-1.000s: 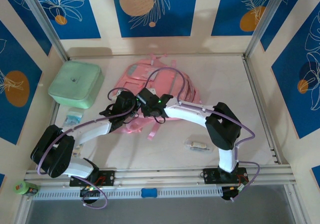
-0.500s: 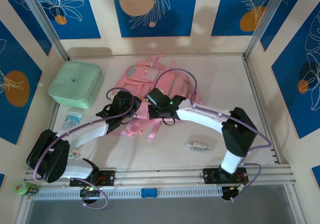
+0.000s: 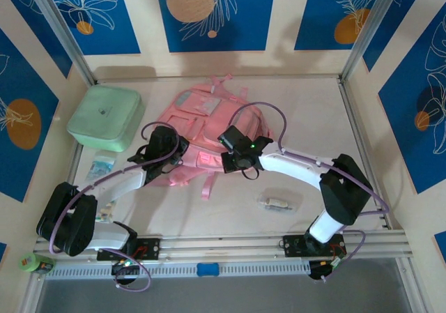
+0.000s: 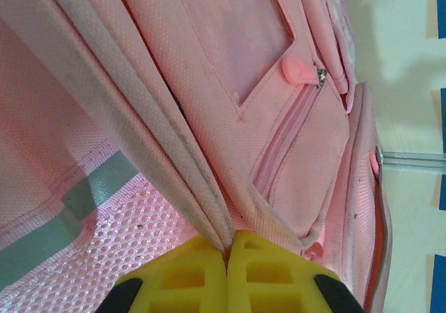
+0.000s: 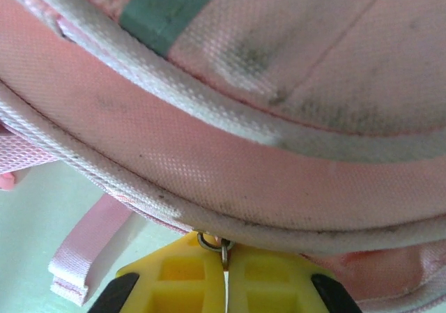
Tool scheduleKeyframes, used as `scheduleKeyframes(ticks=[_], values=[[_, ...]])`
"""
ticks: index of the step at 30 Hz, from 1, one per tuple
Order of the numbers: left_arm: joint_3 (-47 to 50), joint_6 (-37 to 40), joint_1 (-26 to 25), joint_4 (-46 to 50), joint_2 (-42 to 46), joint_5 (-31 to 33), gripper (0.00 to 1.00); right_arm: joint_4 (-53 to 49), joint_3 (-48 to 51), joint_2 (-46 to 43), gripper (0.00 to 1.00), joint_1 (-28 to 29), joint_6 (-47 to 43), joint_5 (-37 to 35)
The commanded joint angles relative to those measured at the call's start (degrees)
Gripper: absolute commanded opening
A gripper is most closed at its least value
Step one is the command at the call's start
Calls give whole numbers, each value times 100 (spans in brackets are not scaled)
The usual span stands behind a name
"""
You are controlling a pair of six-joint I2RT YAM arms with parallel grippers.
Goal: Pack the student bag
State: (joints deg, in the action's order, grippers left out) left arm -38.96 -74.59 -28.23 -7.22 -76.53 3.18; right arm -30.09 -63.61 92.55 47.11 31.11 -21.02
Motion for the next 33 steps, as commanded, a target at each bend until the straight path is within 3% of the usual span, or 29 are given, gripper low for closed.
scheduleKeyframes(ticks=[1, 3, 10, 19, 27, 31, 33], values=[[11, 198, 135, -37, 117, 194, 0, 181, -123, 196, 10, -66, -286, 21], [4, 229, 134, -38, 125, 217, 0, 295, -140, 268, 17, -73, -384, 14], [45, 233, 133, -108, 108, 201, 0, 532, -248, 562, 23, -99, -730, -43], [-75, 491, 175, 85, 74, 242, 0, 132, -220, 80, 0, -57, -765, -449], [-442, 914, 779, 217, -332, -532, 0, -1078, -53, -664, 0, -282, -668, -1017], [-955, 1247, 991, 511, -709, -863, 0, -1504, -243, -786, 0, 182, -955, -1421], [-1156, 1317, 997, 400, -930, -1047, 0, -1393, -381, -727, 0, 294, -919, -983]])
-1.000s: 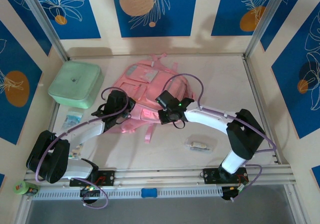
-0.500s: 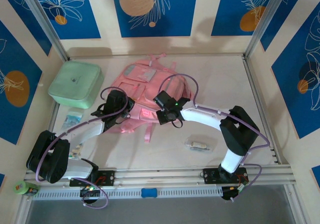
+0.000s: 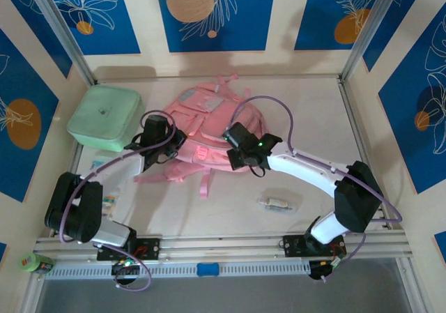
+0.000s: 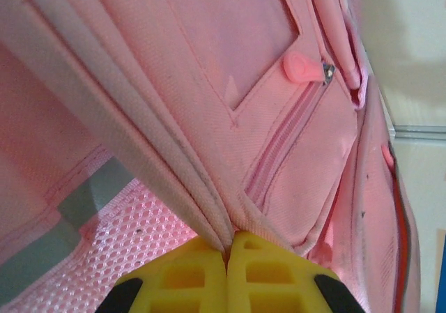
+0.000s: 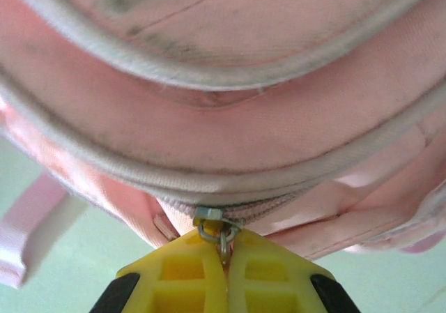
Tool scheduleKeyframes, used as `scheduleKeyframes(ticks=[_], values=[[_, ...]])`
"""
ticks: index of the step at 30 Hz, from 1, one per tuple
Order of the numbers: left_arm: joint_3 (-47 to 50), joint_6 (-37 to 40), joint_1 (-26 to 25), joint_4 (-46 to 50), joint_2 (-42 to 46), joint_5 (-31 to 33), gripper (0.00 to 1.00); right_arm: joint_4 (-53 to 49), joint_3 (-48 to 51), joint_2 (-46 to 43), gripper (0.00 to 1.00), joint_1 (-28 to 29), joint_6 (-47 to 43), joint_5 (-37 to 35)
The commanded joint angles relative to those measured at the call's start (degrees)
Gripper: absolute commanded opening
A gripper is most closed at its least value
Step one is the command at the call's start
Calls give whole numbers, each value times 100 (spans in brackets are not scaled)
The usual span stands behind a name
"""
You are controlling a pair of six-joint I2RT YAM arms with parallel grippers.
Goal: Pack the student bag
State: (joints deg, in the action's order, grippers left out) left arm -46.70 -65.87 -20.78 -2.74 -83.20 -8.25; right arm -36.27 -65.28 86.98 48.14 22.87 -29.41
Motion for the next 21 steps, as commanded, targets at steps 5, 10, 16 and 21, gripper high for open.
scheduleKeyframes(ticks=[5, 10, 16, 21], values=[[-1221, 1035, 408, 184, -1044, -722, 0, 46, -384, 150, 0, 201, 373, 1243], [-1039, 1438, 478, 576, -752, -823, 21, 112, -554, 466, 0, 148, 572, 1071], [180, 637, 143, -171, 212, -1120, 47, 205, -444, 504, 0, 151, 784, 1199], [568, -197, -941, -321, 704, -173, 57, 119, -446, 524, 0, 191, 814, 1018]])
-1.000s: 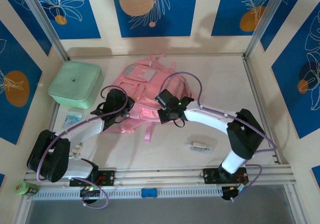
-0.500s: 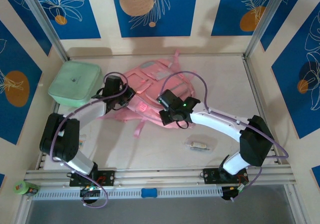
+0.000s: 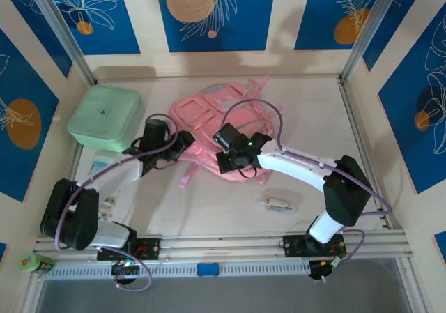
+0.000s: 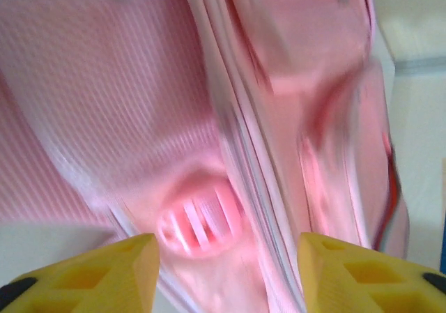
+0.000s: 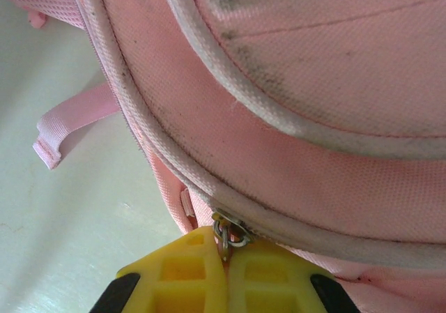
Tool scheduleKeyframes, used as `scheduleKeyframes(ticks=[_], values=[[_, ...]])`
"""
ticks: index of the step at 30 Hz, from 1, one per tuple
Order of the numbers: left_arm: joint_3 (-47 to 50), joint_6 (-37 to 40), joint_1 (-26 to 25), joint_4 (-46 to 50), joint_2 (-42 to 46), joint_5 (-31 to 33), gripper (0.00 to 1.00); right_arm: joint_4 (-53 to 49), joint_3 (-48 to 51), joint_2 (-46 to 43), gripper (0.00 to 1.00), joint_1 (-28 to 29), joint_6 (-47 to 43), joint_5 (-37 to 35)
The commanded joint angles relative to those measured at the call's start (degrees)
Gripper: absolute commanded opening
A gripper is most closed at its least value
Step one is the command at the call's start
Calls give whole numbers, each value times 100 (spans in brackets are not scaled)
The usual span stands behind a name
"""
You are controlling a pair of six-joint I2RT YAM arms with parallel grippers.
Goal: Pack the student bag
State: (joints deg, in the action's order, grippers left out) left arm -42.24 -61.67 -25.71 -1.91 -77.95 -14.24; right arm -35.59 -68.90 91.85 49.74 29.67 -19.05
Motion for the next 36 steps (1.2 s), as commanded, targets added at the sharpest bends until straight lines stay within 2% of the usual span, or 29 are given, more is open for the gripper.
scheduleKeyframes(ticks=[1, 3, 7, 13, 19, 21, 23, 24, 25, 29, 32, 36], values=[[132, -770, -593, -580, 144, 471, 58, 21, -92, 36, 0, 45, 144, -41], [136, -1099, -846, -819, 47, 633, 59, -19, -82, 19, 0, 53, 165, -59], [232, -1602, -1417, -867, -74, 1451, 57, 52, 11, -17, 0, 54, 236, -39], [177, -1933, -1663, -1036, -370, 1896, 44, 87, 19, 21, 0, 104, 302, -88], [2, -2137, -1814, -954, -639, 2326, 24, 129, -6, 134, 0, 115, 347, -123], [-26, -1951, -1806, -970, -636, 2563, 15, -46, -112, 198, 0, 141, 367, -309], [-281, -1668, -1801, -368, -636, 2796, 4, -194, -136, 202, 0, 168, 403, -475], [-406, -1621, -1752, -27, -629, 2825, 0, -270, -139, 172, 0, 169, 413, -507], [-427, -1567, -1677, 73, -602, 2798, 0, -353, -125, 137, 0, 172, 423, -548], [-79, -1183, -1274, -186, -220, 2724, 0, -741, 105, -173, 0, 164, 445, -887], [-63, -750, -790, -129, -89, 2181, 0, -812, 488, -496, 0, 33, 347, -910], [-9, -529, -10, -382, -115, 1160, 0, -904, 859, -708, 0, -516, 179, -772]])
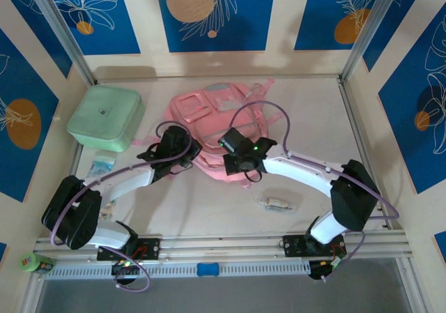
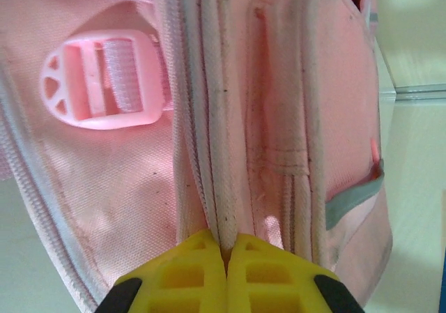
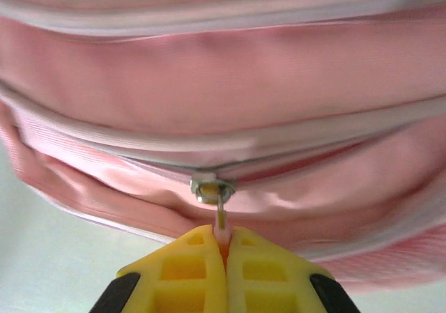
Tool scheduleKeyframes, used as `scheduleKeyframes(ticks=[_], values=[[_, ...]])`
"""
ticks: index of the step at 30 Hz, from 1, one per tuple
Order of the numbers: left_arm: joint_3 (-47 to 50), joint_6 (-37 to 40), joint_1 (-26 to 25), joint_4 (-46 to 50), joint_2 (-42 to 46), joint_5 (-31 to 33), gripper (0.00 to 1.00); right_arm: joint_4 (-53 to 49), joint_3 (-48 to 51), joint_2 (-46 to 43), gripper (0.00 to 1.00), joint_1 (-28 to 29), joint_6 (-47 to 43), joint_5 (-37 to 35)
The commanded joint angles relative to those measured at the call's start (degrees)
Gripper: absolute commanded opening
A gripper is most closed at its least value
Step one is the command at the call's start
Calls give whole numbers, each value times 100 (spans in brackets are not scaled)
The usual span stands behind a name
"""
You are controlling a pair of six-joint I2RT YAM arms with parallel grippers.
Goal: Pack the student bag
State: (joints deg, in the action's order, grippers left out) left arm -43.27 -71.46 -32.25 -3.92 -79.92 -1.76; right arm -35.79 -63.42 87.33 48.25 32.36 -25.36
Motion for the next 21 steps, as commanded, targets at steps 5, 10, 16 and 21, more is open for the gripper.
scheduleKeyframes(ticks=[5, 10, 16, 21], values=[[-463, 1214, 1146, 391, -152, -669, 0, -834, 242, -396, 0, -405, -133, 80], [-1080, 1656, 1364, 589, -762, -1045, 0, -218, -364, 328, 0, 406, 337, 951], [-682, 1463, 1432, 740, -366, -806, 41, -271, -825, 900, 0, 583, 351, 532], [435, 117, 850, -54, 484, -498, 53, -227, -597, 772, 0, 573, 446, 471]])
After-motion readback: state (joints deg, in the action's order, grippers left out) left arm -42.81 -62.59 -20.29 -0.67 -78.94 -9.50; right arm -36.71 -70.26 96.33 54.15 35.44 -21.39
